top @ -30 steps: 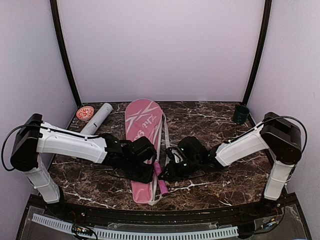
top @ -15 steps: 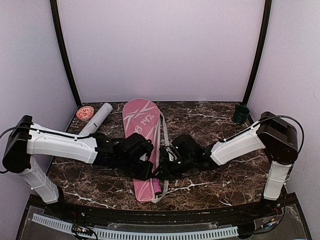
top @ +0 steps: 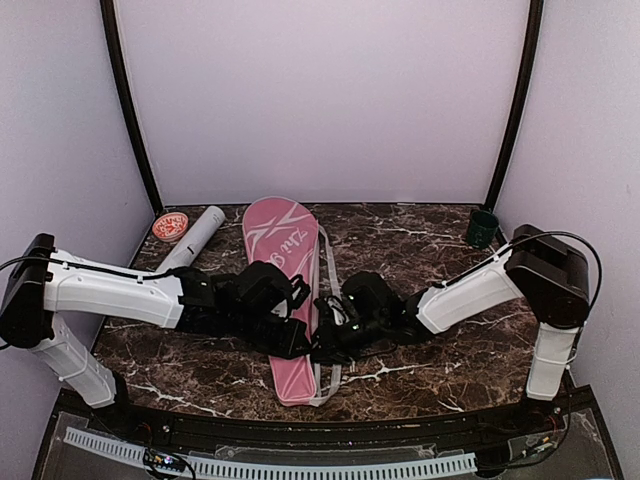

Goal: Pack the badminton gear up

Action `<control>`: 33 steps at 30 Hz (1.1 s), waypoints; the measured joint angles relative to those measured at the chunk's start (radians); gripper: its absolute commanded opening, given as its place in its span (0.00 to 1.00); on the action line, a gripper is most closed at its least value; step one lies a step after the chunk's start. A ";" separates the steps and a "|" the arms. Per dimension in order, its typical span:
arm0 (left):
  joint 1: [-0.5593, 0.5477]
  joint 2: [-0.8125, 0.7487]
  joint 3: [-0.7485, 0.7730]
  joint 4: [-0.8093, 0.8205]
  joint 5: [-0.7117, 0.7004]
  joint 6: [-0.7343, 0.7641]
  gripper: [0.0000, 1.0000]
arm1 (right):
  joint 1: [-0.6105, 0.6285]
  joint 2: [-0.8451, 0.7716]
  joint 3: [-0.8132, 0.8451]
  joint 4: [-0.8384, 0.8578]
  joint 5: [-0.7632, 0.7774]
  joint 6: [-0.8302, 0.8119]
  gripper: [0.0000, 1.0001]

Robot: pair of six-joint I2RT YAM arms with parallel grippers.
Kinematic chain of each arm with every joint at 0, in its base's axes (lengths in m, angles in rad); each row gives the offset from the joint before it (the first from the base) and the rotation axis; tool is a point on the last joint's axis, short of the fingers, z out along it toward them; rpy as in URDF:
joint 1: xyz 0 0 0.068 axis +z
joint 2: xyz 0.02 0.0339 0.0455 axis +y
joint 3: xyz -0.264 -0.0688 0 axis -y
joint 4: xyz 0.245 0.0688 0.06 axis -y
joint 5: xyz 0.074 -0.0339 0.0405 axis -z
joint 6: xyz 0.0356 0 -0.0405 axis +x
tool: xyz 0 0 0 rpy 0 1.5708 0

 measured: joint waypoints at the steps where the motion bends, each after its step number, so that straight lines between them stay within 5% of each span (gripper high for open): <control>1: 0.000 -0.001 -0.004 0.008 0.002 0.000 0.00 | 0.000 0.000 -0.005 0.011 -0.005 0.008 0.16; 11: 0.011 -0.005 -0.037 0.074 0.053 0.001 0.00 | -0.032 0.019 -0.089 0.182 -0.097 0.078 0.45; 19: 0.014 -0.004 -0.069 0.089 0.084 0.006 0.00 | -0.043 -0.016 -0.119 0.137 -0.112 -0.007 0.40; 28: 0.014 0.010 -0.071 0.111 0.097 0.010 0.00 | -0.040 -0.113 -0.150 0.021 -0.115 -0.125 0.06; 33: 0.014 0.013 -0.071 0.117 0.101 0.011 0.00 | -0.024 -0.114 -0.160 -0.032 -0.119 -0.157 0.05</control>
